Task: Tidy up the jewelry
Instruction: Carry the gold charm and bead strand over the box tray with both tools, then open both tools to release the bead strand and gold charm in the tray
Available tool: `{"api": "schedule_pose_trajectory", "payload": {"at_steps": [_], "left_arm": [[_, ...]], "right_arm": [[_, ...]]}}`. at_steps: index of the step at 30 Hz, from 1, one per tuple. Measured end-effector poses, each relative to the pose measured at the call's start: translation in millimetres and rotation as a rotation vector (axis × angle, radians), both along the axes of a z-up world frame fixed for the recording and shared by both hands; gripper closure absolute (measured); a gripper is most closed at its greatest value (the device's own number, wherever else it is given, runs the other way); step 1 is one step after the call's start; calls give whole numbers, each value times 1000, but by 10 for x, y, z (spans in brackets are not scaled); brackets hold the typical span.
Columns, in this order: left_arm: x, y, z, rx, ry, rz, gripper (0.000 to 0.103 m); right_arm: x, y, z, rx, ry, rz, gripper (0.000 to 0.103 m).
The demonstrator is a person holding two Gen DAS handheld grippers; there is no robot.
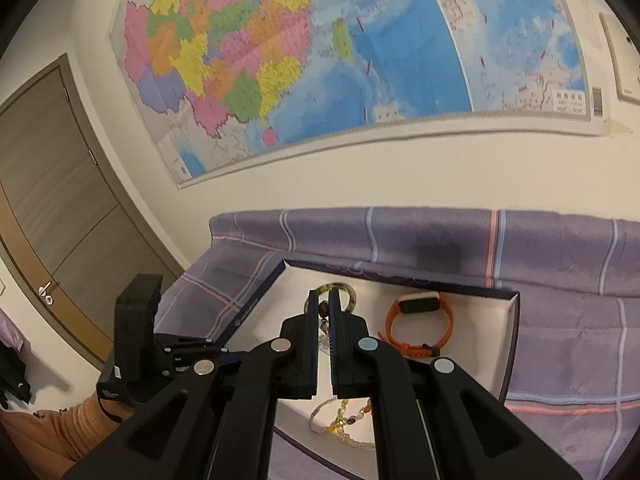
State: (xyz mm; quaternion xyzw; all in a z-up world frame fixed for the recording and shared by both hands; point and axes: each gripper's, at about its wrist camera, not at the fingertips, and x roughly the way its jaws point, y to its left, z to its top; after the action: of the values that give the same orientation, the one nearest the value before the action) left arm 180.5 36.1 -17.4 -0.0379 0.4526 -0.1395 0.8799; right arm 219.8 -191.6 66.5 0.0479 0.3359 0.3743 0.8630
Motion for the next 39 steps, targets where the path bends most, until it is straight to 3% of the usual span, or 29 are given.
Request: {"api": "schedule_pose_trajectory", "payload": {"at_steps": [18,20,24,34,36,39], "left_arm": [[110,22,-45,-17,26,30,90],[102,26,-31,-20,21,32,88],[33,46,76,-8,-24,40,67],[-264,100,303,4,-103,34,63],[-339,124,330,8,-118,37,59],[-462,181,368,8,-134,46,58]], "right_arm": [[120,27,-475,-38,131,7,100],[126,28,-515,-43,143,5,100],[150,-4,-587,-49,163,-18,98],[112,-134,-641,-65,175,-61,88],[101,-160,-644,-67,173,-79,78],[65,-199,-639,-68,168,-86,77]]}}
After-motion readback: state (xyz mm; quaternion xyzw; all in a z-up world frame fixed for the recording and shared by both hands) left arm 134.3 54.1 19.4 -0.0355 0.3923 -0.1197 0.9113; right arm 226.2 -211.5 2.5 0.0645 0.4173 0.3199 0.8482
